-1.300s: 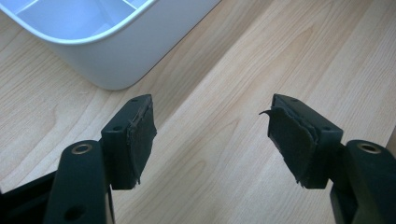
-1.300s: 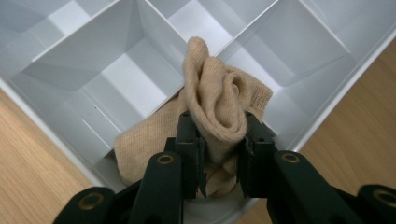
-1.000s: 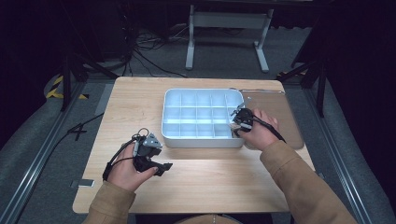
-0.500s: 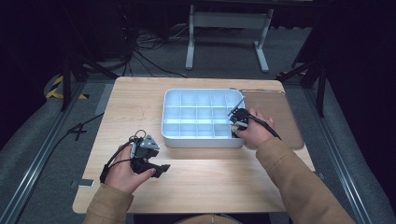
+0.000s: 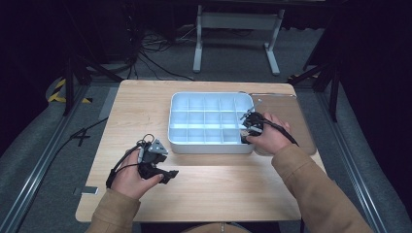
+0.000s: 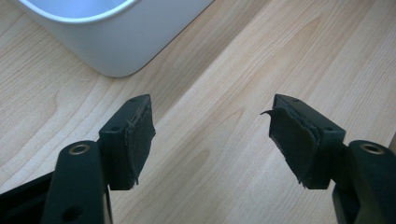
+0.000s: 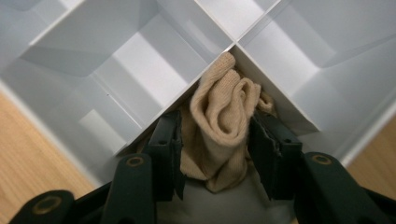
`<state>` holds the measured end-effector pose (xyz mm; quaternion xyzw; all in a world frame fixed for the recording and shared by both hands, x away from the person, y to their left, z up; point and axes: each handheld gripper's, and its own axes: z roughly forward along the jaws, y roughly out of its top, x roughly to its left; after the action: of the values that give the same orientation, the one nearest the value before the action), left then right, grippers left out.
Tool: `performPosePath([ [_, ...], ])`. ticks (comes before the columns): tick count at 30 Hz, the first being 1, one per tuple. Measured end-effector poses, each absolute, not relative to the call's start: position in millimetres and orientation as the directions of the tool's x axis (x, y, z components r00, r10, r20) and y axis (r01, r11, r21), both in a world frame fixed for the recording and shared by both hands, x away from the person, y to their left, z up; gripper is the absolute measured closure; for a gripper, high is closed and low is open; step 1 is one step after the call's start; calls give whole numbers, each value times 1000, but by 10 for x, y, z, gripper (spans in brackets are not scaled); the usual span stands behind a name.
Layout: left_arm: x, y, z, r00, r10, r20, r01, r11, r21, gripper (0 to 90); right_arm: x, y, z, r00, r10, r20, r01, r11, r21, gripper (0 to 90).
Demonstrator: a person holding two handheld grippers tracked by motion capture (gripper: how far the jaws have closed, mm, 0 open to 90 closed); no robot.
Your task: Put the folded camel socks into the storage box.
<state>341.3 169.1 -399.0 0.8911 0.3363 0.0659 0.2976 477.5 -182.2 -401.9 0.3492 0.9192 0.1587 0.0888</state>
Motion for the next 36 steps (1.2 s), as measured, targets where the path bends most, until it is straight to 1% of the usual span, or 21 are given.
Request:
performPosePath([
  [5, 3412, 1687, -3998, 765, 639, -81, 560, -598, 573, 313, 4678, -1954, -3807, -733, 679, -27, 603, 668, 436, 552],
  [8, 3411, 1687, -3998, 764, 640, -84, 561, -594, 576, 313, 4603, -2027, -3714, -736, 677, -17, 586, 649, 485, 528],
  [9, 3411, 1687, -3998, 764, 640, -84, 561, -594, 576, 313, 4603, -2027, -3714, -736, 677, -17, 586, 649, 485, 528],
  [10, 3418, 1681, -3993, 768, 635, -79, 556, -602, 573, 313, 4546, -2068, -3678, -736, 676, -16, 577, 640, 508, 527],
  [12, 3420, 1673, -3993, 769, 634, -82, 557, -601, 573, 313, 4525, -2081, -3669, -737, 676, -19, 573, 639, 514, 524],
  [15, 3430, 1658, -3986, 771, 631, -81, 553, -602, 576, 313, 4436, -2145, -3634, -742, 670, -15, 553, 624, 552, 509],
  [19, 3444, 1654, -3983, 773, 629, -85, 552, -601, 578, 313, 4316, -2248, -3570, -754, 657, 4, 521, 593, 614, 481],
  [21, 3449, 1652, -3981, 773, 628, -85, 552, -600, 579, 312, 4257, -2305, -3533, -764, 645, 34, 515, 576, 635, 468],
  [24, 3454, 1648, -3981, 776, 624, -88, 552, -605, 575, 312, 4162, -2388, -3485, -789, 611, 57, 483, 561, 672, 452],
  [29, 3446, 1655, -3976, 775, 627, -84, 551, -603, 577, 312, 4004, -2466, -3472, -819, 573, 28, 417, 561, 715, 427],
  [36, 3432, 1666, -3987, 771, 631, -89, 556, -598, 577, 310, 3828, -2595, -3524, -814, 581, 21, 399, 532, 747, 413],
])
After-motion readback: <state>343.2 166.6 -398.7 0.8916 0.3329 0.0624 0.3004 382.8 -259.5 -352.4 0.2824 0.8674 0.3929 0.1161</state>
